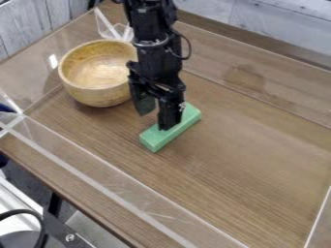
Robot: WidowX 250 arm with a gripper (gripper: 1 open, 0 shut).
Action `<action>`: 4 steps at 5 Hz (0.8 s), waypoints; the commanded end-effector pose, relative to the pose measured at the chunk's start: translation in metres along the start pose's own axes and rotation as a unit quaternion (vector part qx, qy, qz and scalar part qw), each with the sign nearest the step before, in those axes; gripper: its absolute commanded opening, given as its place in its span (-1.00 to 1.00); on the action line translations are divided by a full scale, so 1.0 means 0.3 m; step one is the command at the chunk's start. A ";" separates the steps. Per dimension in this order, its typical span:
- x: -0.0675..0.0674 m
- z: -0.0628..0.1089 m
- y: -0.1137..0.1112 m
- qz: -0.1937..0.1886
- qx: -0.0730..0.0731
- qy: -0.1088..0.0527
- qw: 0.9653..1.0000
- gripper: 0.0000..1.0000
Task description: Put the green block in the brown bowl
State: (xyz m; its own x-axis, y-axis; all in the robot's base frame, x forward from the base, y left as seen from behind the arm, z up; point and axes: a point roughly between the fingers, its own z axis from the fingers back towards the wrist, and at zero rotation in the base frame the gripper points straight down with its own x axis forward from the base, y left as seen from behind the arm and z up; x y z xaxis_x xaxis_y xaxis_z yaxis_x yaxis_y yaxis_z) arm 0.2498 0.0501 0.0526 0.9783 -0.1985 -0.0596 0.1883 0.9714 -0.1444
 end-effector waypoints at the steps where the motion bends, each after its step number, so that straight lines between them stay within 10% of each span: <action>1: 0.014 0.049 0.010 0.001 0.005 -0.038 0.999 1.00; 4: 0.027 -0.004 0.006 0.026 0.033 -0.074 0.996 1.00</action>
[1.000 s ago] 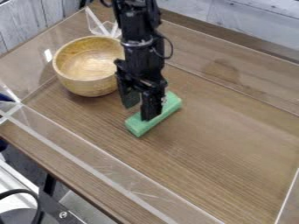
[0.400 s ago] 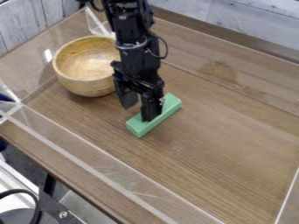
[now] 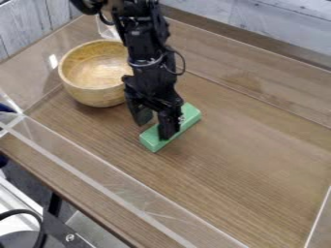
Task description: Put the green block in the brown bowl
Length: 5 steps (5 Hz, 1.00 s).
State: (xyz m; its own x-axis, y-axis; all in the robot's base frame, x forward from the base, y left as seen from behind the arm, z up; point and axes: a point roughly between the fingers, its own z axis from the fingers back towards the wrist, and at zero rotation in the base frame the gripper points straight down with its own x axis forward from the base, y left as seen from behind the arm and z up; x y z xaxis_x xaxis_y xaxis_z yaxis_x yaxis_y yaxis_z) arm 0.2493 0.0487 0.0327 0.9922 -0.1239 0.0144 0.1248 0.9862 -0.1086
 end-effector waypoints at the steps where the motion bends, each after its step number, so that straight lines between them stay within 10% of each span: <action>1: 0.035 0.028 0.003 -0.002 0.008 -0.022 1.000 -1.00; 5: 0.048 0.091 -0.007 0.002 0.011 -0.023 1.000 -1.00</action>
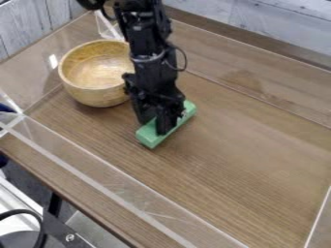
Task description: Put the green block in the brown bowl
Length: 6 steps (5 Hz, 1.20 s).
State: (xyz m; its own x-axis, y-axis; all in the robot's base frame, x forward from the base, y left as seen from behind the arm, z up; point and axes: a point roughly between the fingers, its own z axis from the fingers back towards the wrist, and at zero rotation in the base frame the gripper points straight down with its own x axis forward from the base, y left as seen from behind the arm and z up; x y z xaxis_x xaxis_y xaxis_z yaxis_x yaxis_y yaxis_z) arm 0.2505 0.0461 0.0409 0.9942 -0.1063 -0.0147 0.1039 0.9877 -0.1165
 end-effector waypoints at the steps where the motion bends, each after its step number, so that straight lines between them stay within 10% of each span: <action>1: 0.054 0.147 -0.010 -0.010 0.024 -0.044 0.999 -1.00; 3: 0.143 0.303 0.157 0.087 0.052 -0.066 0.993 -1.00; 5: 0.168 0.313 0.341 0.196 0.085 -0.073 0.974 -1.00; 6: 0.152 0.301 0.378 0.209 0.092 -0.078 0.970 -1.00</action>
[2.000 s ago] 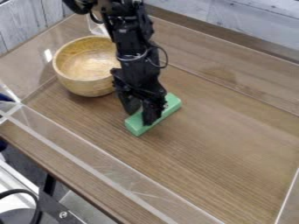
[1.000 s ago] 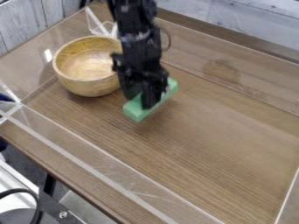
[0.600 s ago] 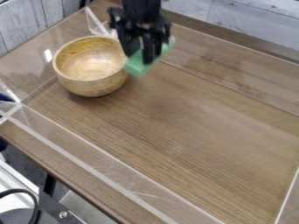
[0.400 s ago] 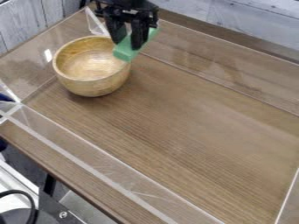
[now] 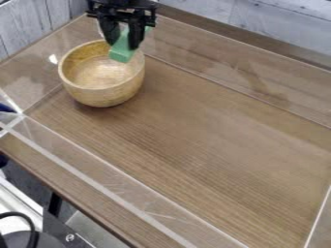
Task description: Put the green block in the brown bowl
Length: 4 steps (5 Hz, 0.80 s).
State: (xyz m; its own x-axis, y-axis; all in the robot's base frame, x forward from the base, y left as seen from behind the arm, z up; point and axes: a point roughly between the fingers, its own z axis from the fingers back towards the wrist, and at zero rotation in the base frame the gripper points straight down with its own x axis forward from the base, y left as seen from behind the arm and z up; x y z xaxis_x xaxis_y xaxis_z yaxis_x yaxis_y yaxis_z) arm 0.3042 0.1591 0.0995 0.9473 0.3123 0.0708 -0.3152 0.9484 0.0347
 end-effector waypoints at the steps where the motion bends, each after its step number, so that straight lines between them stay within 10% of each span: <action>1: 0.027 0.041 0.043 0.013 0.011 -0.035 0.999 -1.00; 4: 0.046 -0.035 0.129 0.009 0.006 -0.039 0.999 -1.00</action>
State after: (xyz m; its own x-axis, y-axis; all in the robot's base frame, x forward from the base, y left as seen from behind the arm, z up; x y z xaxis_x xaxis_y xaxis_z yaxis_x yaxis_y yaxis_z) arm 0.2980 0.1925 0.0697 0.9397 0.3330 0.0776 -0.3357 0.9416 0.0249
